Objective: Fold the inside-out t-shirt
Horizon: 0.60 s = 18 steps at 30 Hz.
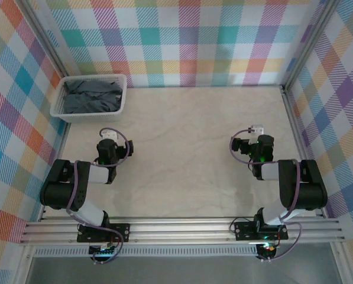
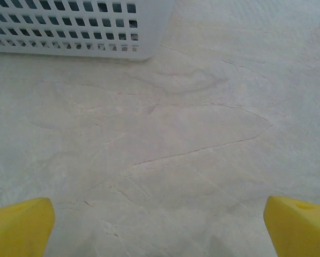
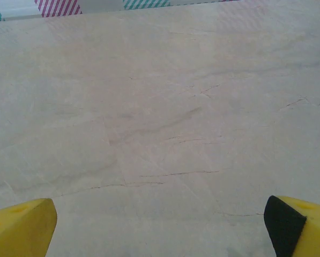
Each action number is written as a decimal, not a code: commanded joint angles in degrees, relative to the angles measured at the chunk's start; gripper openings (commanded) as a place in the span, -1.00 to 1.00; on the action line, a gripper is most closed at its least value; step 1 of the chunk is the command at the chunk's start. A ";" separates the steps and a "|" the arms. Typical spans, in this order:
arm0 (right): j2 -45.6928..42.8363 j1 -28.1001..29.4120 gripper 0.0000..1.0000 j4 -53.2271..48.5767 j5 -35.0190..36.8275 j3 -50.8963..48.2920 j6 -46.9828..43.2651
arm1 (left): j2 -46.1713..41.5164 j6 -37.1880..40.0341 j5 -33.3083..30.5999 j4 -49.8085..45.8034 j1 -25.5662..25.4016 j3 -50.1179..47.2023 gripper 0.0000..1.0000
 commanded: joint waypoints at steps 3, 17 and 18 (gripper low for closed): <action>-0.67 -0.27 0.99 1.28 -1.09 0.70 -0.53 | -0.65 0.67 -0.91 1.59 0.40 1.04 1.00; -0.79 -0.50 0.99 1.34 -1.18 0.63 -0.21 | -0.59 0.62 -0.83 1.59 0.40 1.12 1.00; -1.48 -0.53 0.99 0.31 0.21 1.07 0.48 | -0.57 0.61 -0.77 1.60 0.40 1.12 1.00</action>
